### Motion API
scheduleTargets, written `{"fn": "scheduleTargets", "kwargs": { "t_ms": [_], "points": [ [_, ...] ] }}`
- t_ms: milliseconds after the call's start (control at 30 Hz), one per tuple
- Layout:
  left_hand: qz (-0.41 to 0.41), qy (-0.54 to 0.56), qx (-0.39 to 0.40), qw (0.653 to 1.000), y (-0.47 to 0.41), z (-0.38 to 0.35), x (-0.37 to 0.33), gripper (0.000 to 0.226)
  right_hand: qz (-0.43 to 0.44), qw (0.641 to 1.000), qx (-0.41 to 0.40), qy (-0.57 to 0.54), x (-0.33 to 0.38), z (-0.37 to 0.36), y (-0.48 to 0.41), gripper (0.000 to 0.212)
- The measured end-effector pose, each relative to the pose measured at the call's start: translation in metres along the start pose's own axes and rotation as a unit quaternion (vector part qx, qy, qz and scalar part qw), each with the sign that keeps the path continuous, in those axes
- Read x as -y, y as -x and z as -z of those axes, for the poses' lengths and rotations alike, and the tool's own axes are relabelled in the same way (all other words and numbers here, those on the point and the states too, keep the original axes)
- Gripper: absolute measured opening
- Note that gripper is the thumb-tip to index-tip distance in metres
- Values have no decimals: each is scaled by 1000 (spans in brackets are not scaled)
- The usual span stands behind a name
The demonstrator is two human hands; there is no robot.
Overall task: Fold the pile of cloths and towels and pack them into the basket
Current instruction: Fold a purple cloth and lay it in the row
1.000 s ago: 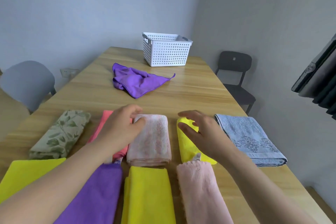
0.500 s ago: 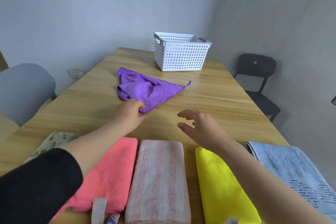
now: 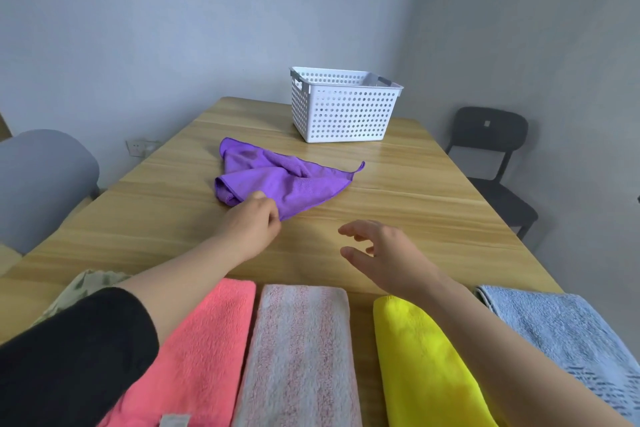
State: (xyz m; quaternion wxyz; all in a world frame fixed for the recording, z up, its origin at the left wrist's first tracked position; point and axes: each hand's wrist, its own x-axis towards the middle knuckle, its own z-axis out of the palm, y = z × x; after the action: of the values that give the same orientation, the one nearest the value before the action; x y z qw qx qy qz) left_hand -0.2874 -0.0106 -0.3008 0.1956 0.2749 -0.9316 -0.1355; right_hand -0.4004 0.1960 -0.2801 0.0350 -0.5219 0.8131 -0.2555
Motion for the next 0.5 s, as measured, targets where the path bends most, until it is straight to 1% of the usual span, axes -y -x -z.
{"fn": "scheduleTargets", "kwargs": {
  "t_ms": [33, 100, 167, 233, 333, 433, 500],
  "points": [
    [-17, 38, -11, 999, 2, 3, -2, 9, 4, 1000, -2, -3, 3, 0, -1, 36],
    [-45, 109, -5, 993, 9, 12, -8, 10, 12, 1000, -4, -11, 9, 1, -3, 39],
    [-62, 136, 7, 989, 17, 21, -13, 9, 13, 1000, -8, -17, 18, 0, -7, 43],
    [-64, 113, 8, 992, 23, 25, -11, 8, 6, 1000, -8, -17, 24, -2, -10, 47],
    [-34, 100, 36, 994, 34, 23, -1, 6, -6, 1000, -3, -11, 28, -7, -11, 46],
    [-41, 56, 56, 996, 36, 16, 6, 31, -8, 1000, 2, -7, 27, -11, -11, 44],
    [-55, 19, 69, 996, 30, 10, 4, 43, -9, 1000, 2, -3, 23, -13, -11, 43]
  ]
}}
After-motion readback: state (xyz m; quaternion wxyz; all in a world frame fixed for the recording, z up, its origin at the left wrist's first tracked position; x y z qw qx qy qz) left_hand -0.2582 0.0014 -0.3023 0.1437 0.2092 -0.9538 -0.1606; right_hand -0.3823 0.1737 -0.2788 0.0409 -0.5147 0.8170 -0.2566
